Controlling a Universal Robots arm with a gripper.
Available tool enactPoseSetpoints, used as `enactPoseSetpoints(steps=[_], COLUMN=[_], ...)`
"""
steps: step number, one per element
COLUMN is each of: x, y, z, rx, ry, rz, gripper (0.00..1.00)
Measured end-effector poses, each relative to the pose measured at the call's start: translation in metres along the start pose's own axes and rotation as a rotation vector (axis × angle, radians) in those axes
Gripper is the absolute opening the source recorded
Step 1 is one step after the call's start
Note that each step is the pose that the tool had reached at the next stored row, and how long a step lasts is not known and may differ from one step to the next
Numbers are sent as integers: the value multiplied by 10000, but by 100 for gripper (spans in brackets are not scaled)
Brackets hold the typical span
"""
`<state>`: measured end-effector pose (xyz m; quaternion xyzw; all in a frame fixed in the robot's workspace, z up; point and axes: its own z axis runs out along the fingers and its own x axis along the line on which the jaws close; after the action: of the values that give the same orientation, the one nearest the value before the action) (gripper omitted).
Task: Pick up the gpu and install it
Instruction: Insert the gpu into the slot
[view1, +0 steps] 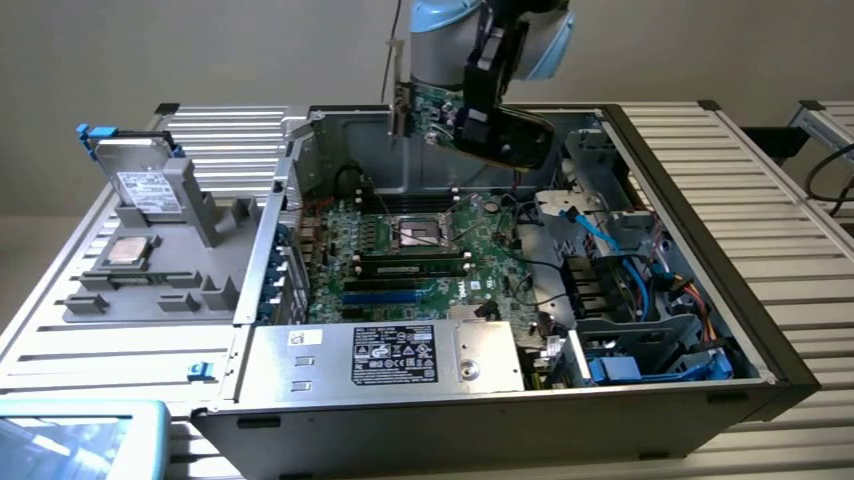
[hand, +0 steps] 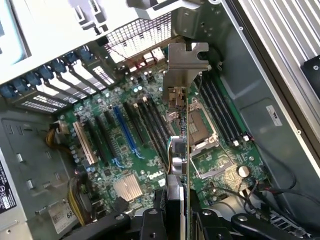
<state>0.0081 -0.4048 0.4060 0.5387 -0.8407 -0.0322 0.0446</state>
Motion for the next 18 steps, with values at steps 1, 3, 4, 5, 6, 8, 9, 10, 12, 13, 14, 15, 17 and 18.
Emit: enactPoseSetpoints(steps=[1,3,4,5,6,8,9,10,12,13,14,15,17,18], x=[0,0,0,0,0,0,0,0,0,0,0,0,0,0], y=[0,0,0,0,0,0,0,-1,0,0,-1,-1,-1,-1], z=[1,2,2,2,3,4,4,4,4,5,5,6,5,5], rx=[13,38,51,61,71,89,97,107,127,136,144,151,154,155], ry=[16,47,65,82,99,134,152,169,205,222,240,258,268,268], rz=[-190,-537,-733,-910,-1090,-1452,-1627,-1804,-2178,-2357,-2536,-2712,-2816,-2816], gripper=[28,28,28,28,28,28,28,28,28,28,28,28,28,28])
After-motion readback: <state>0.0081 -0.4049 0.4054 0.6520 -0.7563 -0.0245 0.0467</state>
